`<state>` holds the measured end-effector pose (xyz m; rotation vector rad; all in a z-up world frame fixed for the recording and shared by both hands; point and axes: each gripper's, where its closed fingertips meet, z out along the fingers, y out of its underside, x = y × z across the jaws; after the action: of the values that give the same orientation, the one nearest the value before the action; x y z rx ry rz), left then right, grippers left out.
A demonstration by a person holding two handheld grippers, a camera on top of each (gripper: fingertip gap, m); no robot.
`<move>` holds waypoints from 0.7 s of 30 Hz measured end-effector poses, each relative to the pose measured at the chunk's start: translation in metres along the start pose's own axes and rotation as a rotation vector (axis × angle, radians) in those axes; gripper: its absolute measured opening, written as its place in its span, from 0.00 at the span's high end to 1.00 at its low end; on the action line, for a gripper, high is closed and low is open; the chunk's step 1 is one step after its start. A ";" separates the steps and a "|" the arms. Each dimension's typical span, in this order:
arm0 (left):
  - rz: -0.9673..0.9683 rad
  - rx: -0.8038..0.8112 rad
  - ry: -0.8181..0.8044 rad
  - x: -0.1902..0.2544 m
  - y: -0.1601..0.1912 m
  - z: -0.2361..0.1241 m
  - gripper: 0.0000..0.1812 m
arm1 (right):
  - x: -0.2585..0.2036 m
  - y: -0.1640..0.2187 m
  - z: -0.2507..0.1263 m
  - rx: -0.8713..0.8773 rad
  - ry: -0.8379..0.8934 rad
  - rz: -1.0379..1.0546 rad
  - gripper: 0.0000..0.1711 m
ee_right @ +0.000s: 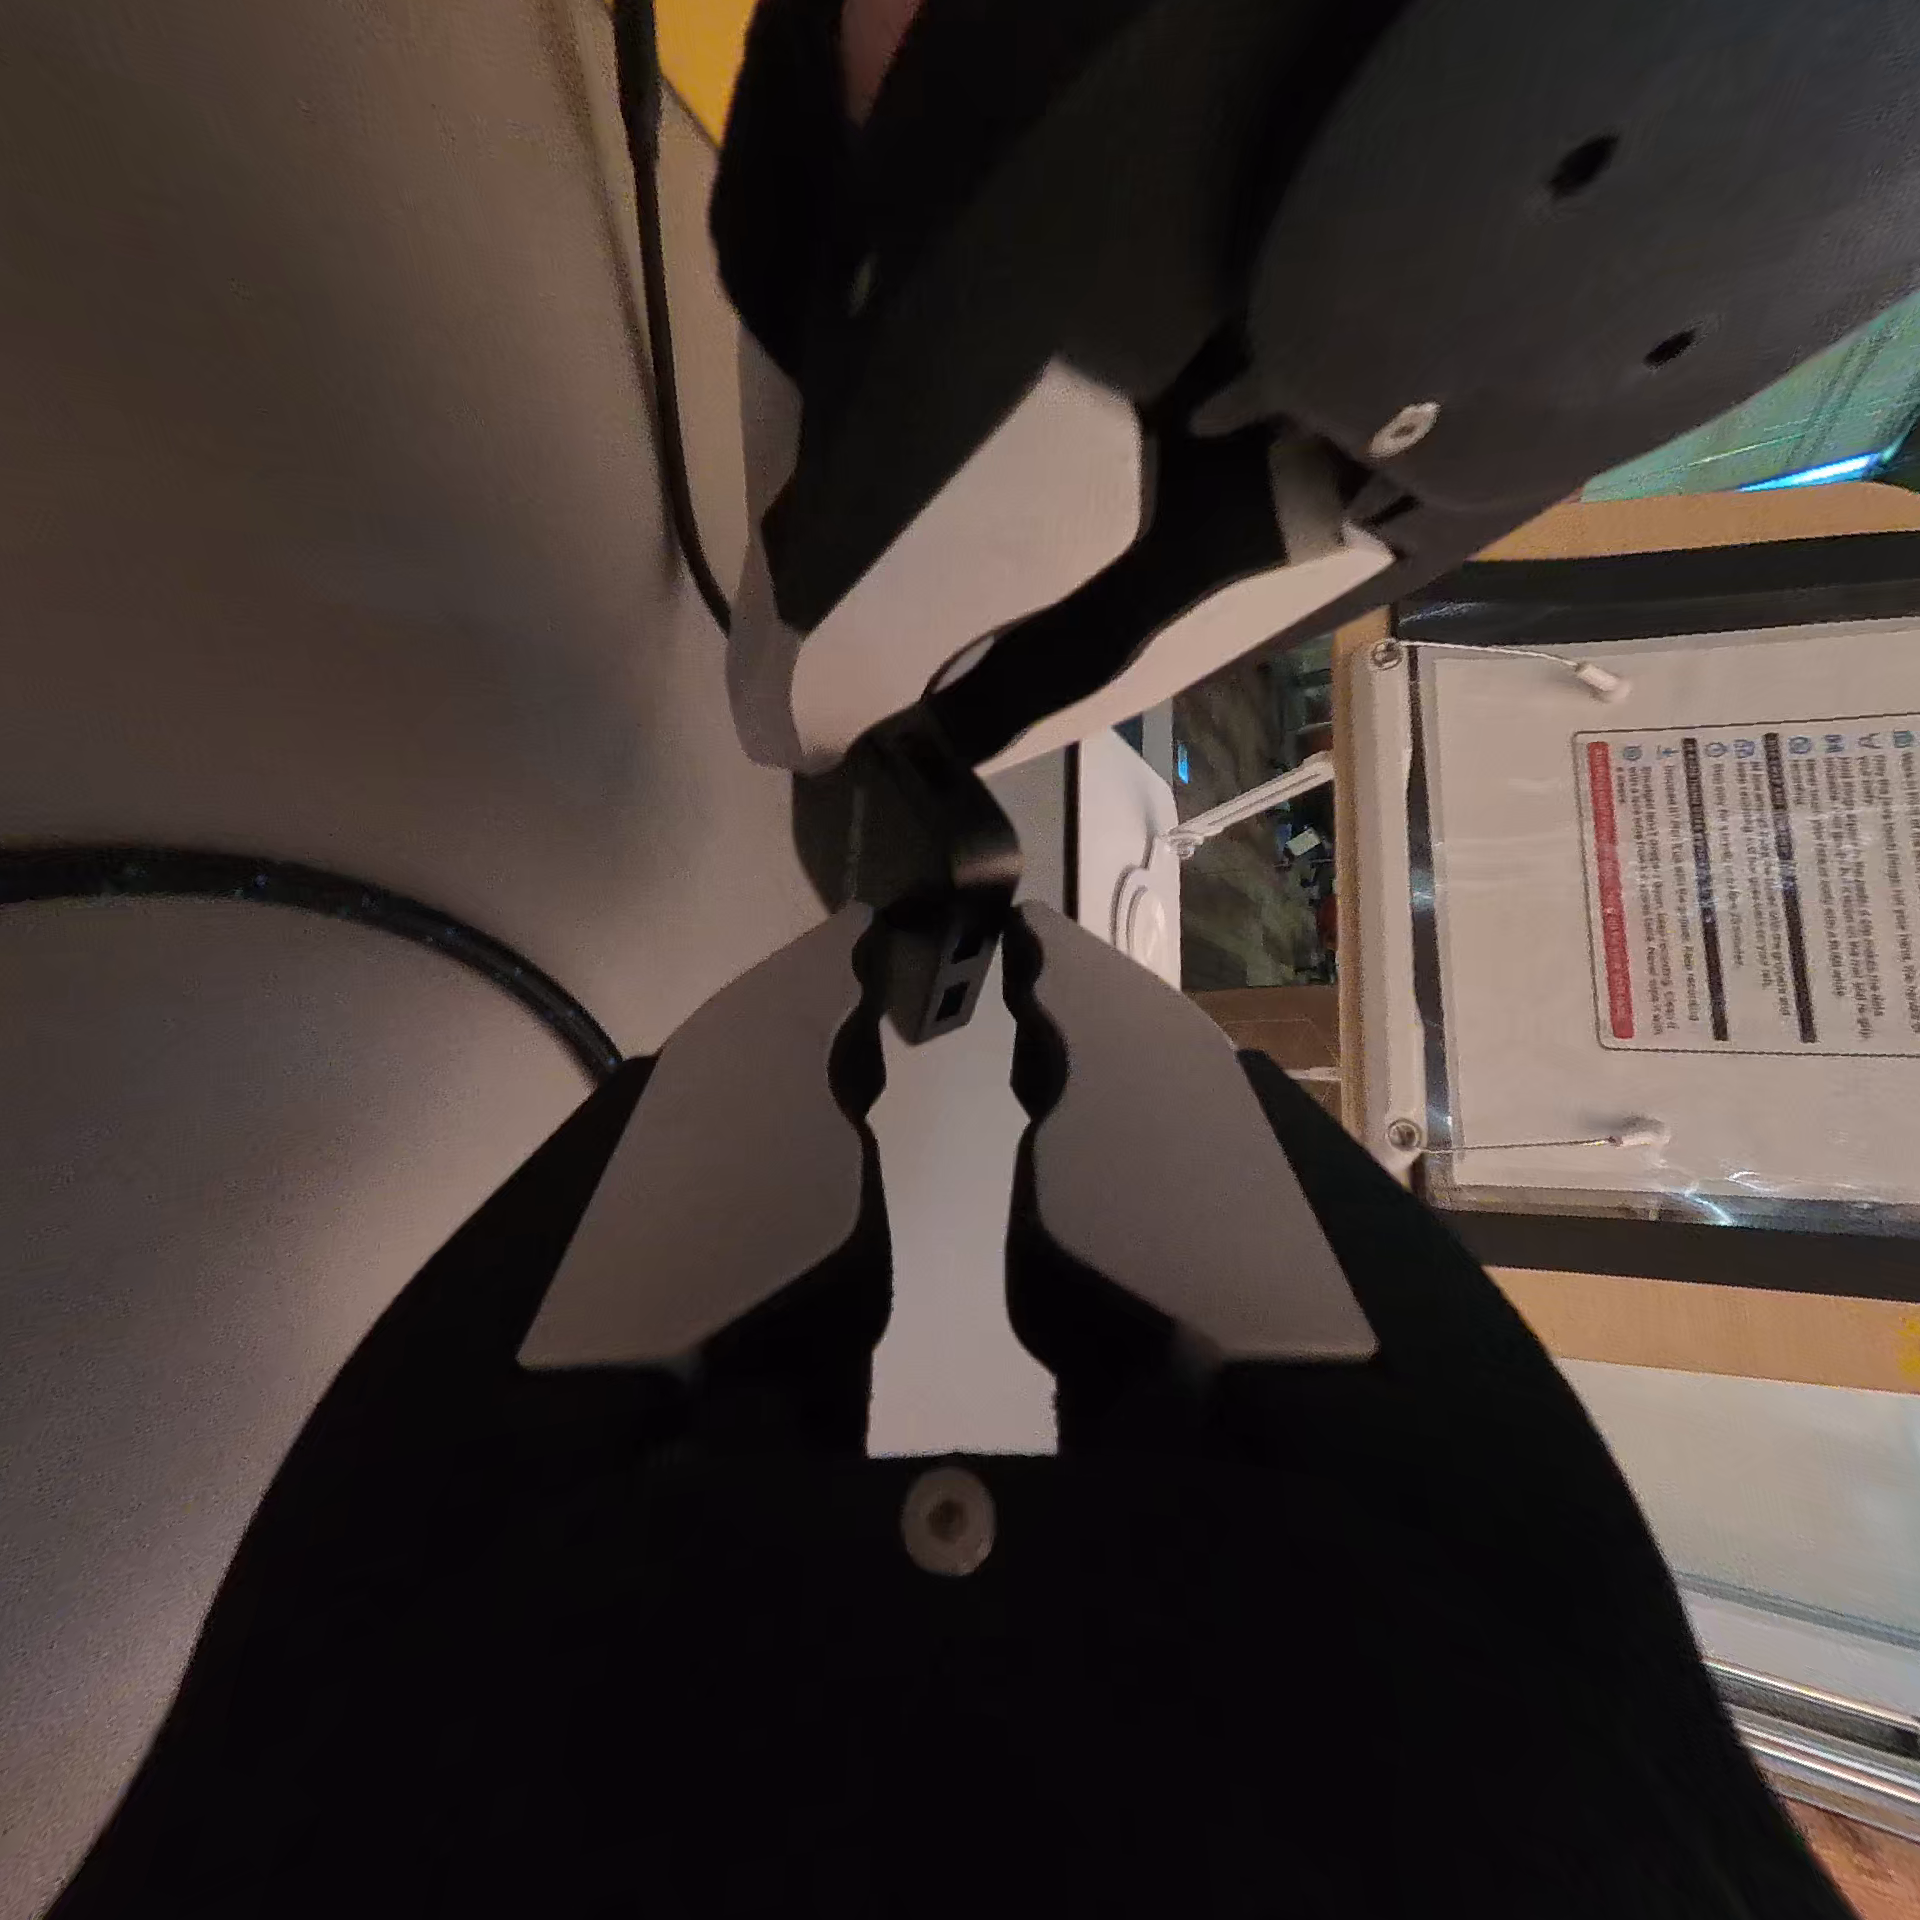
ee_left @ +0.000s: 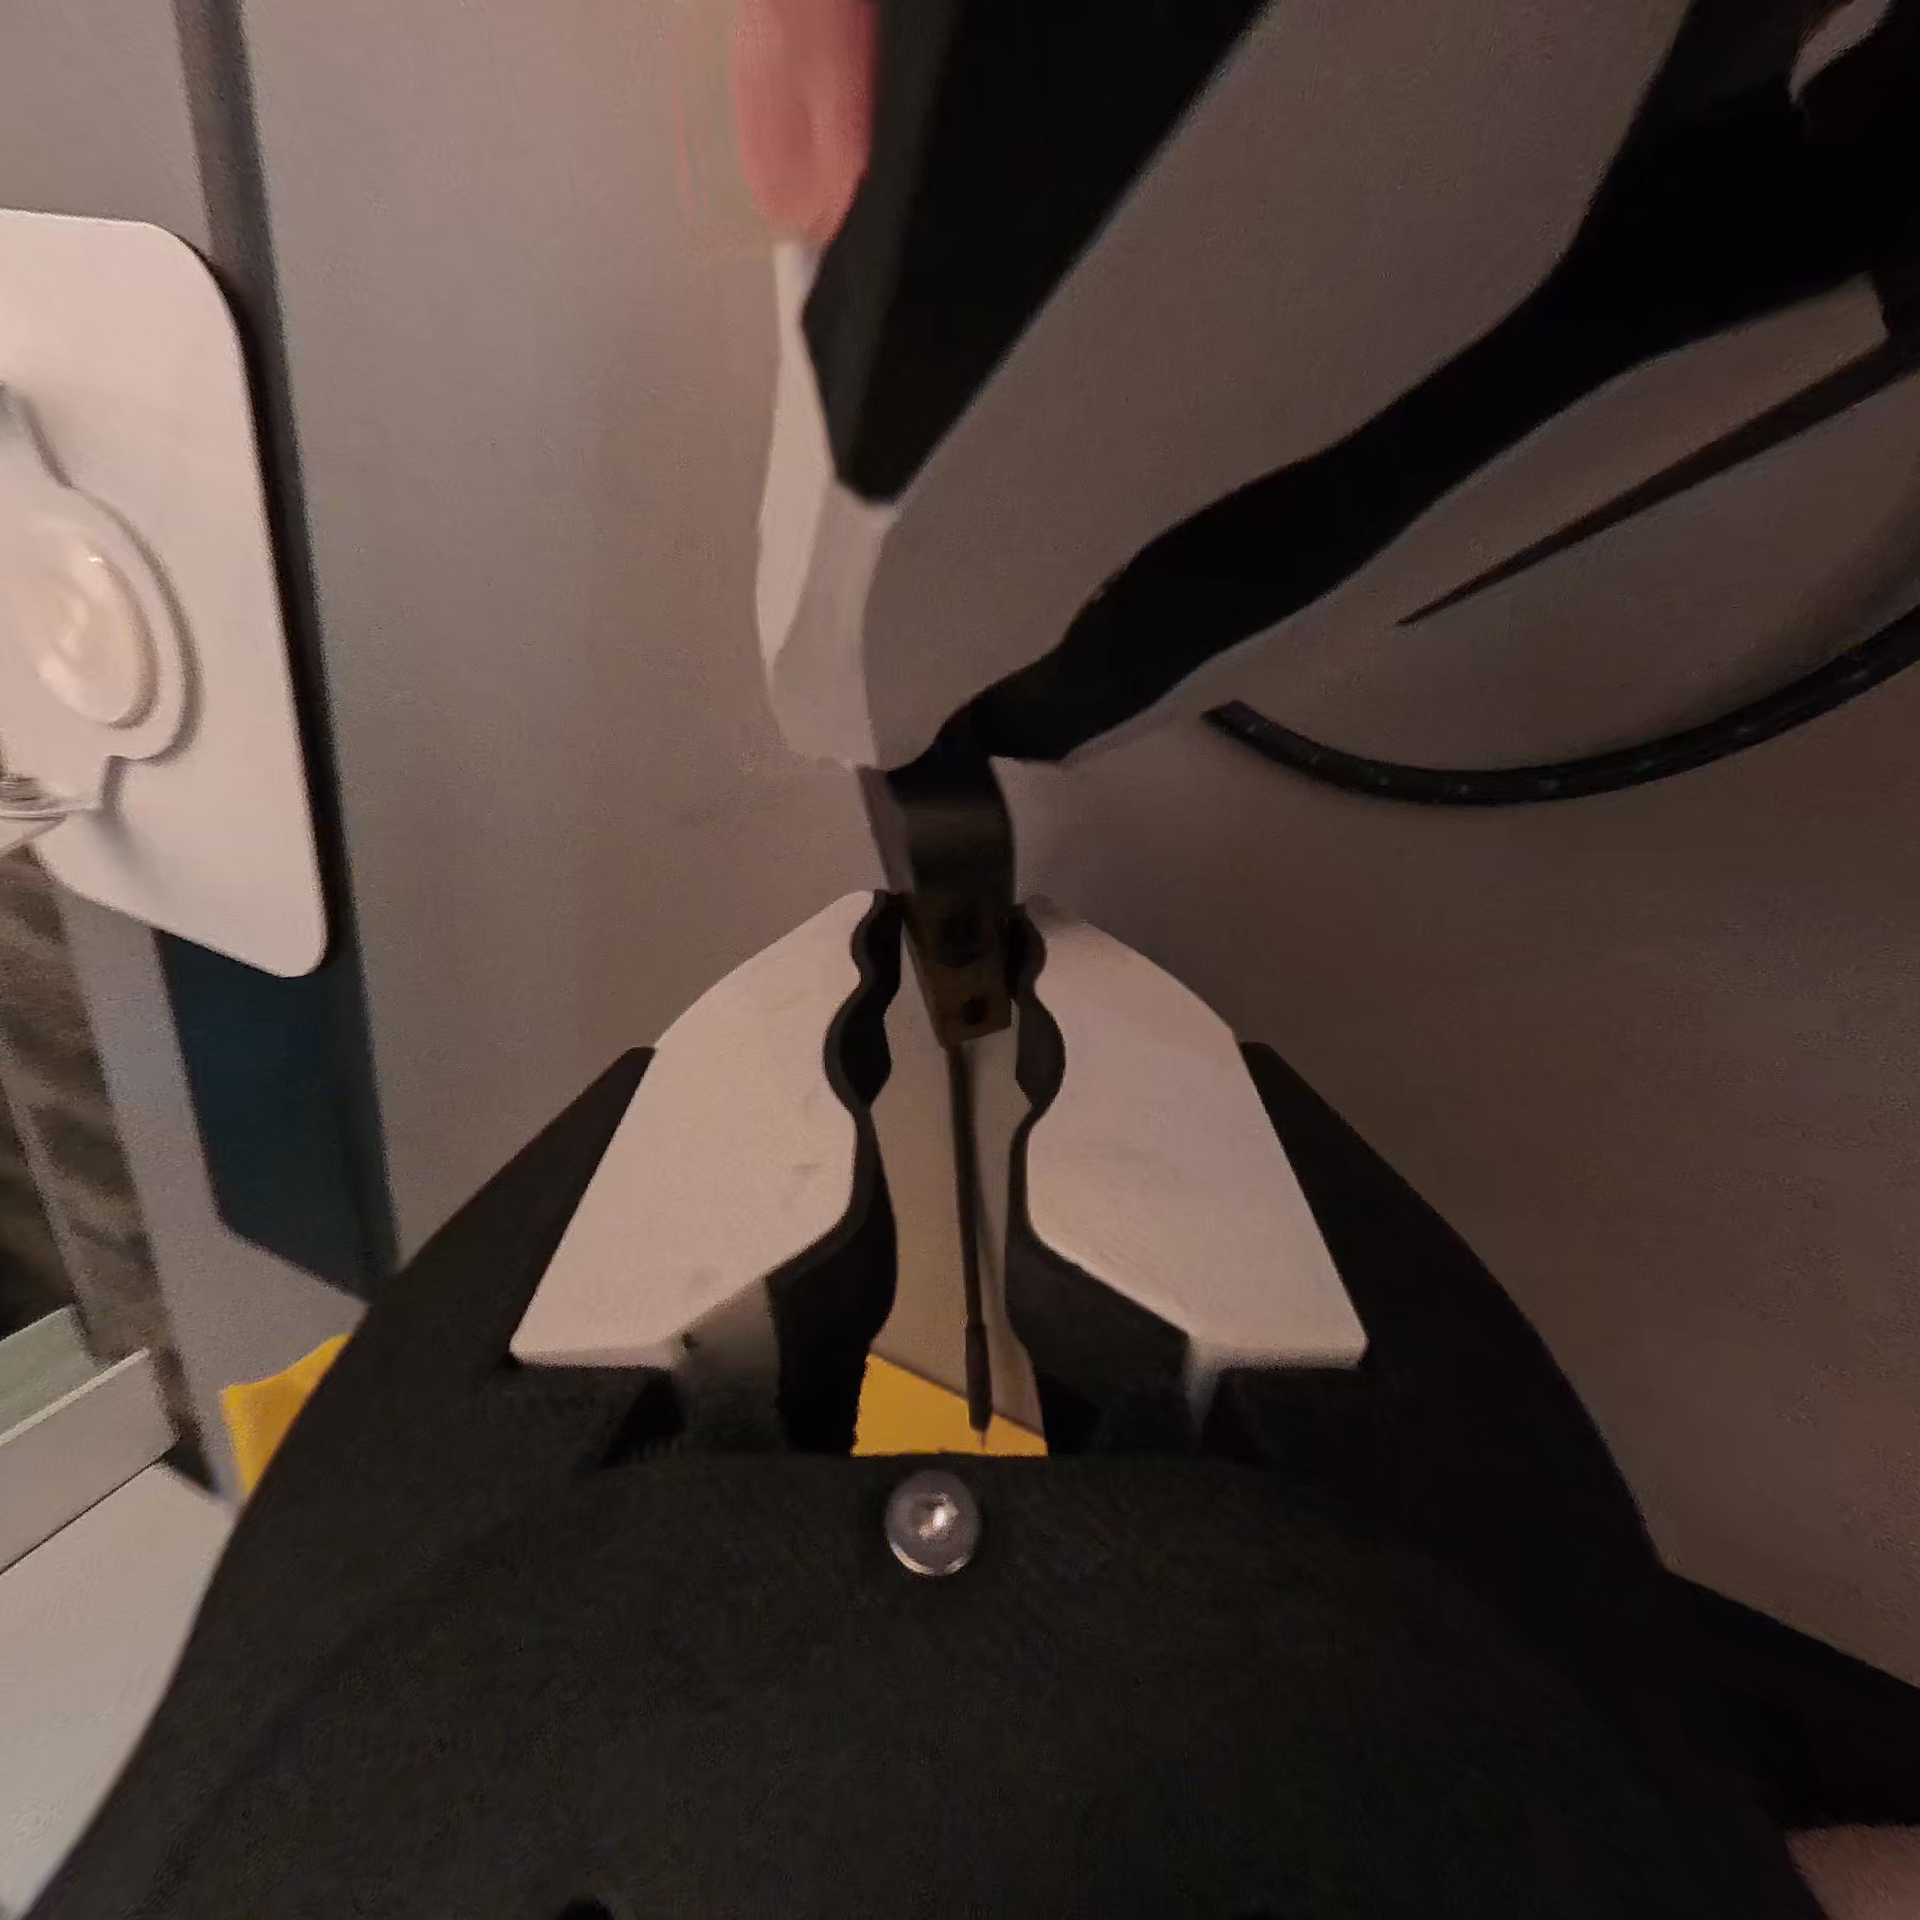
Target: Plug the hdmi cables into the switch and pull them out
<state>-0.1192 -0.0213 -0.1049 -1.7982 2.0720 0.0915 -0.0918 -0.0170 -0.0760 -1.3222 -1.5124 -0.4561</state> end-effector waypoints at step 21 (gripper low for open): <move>-0.258 0.084 -0.023 -0.028 -0.009 0.061 0.93 | -0.006 0.018 -0.017 -0.218 -0.119 -0.127 0.93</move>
<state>-0.0927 0.0216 -0.1500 -1.9838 1.7831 -0.0455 -0.0698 -0.0278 -0.0807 -1.4468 -1.6895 -0.6484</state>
